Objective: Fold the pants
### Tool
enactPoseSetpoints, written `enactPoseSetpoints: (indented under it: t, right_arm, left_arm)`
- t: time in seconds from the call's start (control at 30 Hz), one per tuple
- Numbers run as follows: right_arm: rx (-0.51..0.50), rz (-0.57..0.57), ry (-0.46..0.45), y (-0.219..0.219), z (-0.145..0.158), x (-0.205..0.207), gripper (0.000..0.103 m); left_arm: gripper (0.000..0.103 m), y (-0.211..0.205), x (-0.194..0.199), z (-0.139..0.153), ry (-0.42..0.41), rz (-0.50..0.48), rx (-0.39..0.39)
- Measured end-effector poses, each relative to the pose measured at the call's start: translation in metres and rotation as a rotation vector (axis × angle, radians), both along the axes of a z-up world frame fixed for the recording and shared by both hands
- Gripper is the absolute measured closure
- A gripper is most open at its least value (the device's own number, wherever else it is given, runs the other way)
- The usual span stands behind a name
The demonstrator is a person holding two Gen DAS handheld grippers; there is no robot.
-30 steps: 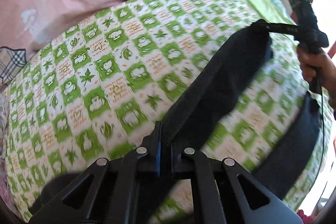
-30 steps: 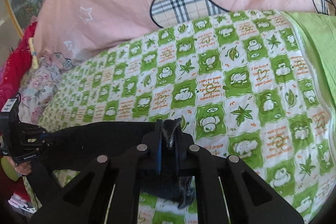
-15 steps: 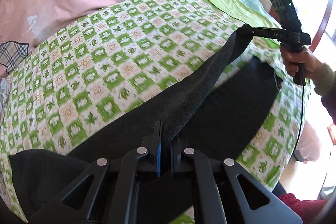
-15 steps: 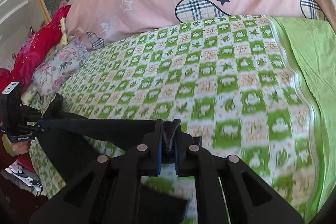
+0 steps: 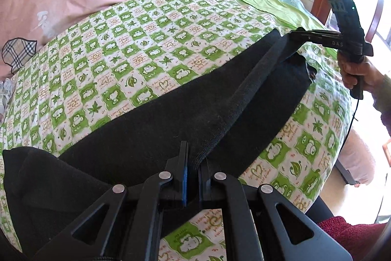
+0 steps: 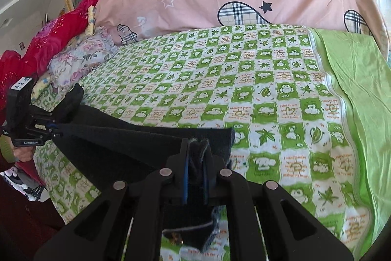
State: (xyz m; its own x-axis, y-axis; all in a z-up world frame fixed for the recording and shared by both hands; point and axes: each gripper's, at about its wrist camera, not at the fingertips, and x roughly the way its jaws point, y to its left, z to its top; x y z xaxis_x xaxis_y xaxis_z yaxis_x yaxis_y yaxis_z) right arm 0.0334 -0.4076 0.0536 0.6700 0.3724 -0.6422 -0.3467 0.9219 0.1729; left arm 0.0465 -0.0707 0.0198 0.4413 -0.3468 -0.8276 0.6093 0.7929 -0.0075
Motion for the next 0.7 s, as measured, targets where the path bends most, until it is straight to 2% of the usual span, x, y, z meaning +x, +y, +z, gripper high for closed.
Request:
enactPoseSetpoints:
  t: [0.13, 0.33, 0.43, 0.53, 0.6, 0.67, 0.7]
  right_arm:
    - [-0.009, -0.025, 0.032, -0.002, -0.017, -0.015, 0.094]
    - [-0.027, -0.055, 0.026, -0.001, -0.023, -0.035, 0.095]
    - [-0.009, -0.081, 0.083, -0.006, -0.031, -0.034, 0.094]
    - [0.014, -0.119, 0.096, -0.009, -0.031, -0.042, 0.085]
    - [-0.002, -0.154, 0.101, -0.010, -0.030, -0.050, 0.069]
    - [-0.010, -0.192, 0.107, -0.012, -0.027, -0.058, 0.063]
    - [0.003, -0.205, 0.100, -0.014, -0.025, -0.063, 0.063]
  left_arm:
    - [0.099, -0.004, -0.006, -0.016, 0.021, -0.003, 0.018]
    - [0.098, -0.007, -0.015, -0.028, 0.027, -0.019, 0.034]
    - [0.094, -0.008, -0.015, -0.040, 0.053, -0.017, 0.048]
    - [0.085, -0.005, -0.016, -0.045, 0.088, -0.004, 0.029]
    - [0.073, -0.001, -0.019, -0.044, 0.110, -0.002, 0.006]
    - [0.053, 0.004, -0.023, -0.041, 0.117, 0.009, -0.007]
    - [0.051, 0.007, -0.025, -0.039, 0.116, 0.019, -0.012]
